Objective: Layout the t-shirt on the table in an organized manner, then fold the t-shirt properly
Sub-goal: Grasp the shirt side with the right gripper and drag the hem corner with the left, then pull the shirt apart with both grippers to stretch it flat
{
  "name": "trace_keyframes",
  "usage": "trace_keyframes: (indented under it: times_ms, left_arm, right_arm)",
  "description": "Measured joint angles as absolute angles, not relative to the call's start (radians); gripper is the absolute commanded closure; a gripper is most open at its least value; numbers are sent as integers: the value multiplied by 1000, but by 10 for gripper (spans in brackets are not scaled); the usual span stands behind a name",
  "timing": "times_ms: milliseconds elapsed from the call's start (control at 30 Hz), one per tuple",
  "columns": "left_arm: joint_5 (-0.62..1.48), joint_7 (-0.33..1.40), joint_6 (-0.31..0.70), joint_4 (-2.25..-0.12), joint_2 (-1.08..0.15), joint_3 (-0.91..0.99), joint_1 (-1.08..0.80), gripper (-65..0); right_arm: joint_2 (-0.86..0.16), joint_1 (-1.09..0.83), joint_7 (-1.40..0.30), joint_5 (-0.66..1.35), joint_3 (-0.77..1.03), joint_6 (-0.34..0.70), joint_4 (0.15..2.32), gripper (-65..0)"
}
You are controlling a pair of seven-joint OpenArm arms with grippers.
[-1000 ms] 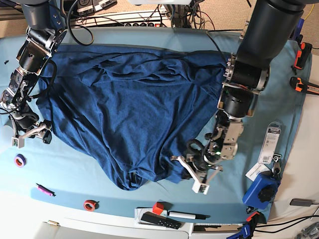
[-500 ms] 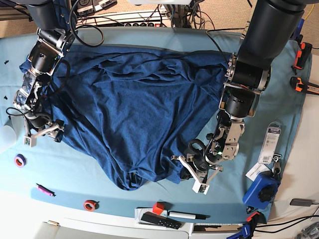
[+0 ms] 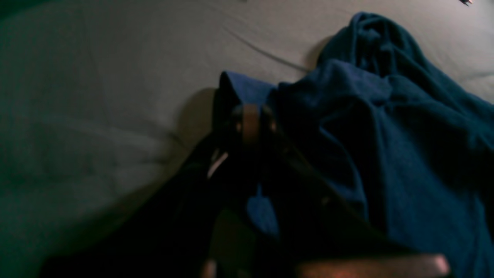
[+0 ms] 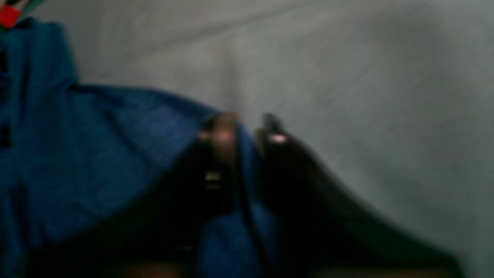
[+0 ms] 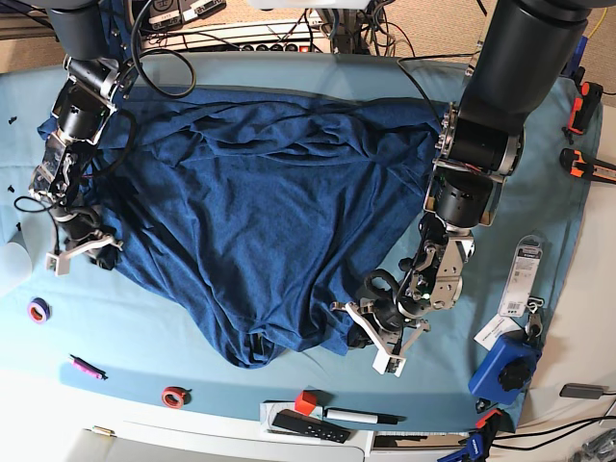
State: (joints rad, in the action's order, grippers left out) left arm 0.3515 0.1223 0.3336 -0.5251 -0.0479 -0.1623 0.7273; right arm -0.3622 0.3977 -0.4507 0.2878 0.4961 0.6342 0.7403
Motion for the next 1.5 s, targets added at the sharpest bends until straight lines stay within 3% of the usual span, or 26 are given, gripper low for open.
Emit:
trace_keyframes:
  times_ms: [167, 300, 467, 600, 1000, 1267, 1500]
  left_arm:
    - [352, 123, 350, -525, -59, -162, 727, 0]
    - [416, 127, 498, -526, -99, -163, 727, 0]
    - [513, 138, 607, -553, -186, -163, 727, 0]
    - [624, 216, 685, -570, -237, -163, 727, 0]
    - [989, 445, 686, -587, -358, -163, 726, 0]
    - [1206, 661, 686, -689, -445, -163, 724, 0]
    - [1401, 863, 689, -780, -521, -163, 725, 0]
  right_arm:
    - [-366, 396, -467, 297, 496, 640, 742, 0]
    - [-398, 387, -568, 283, 495, 639, 814, 0]
    - [-471, 391, -699, 361, 497, 636, 931, 0]
    - [-473, 391, -786, 449, 496, 638, 967, 0]
    - [-471, 347, -1050, 751, 496, 689, 1153, 0]
    - [-471, 232, -1096, 786, 534, 697, 1405, 0]
    - [-471, 157, -1107, 846, 646, 697, 1474, 0]
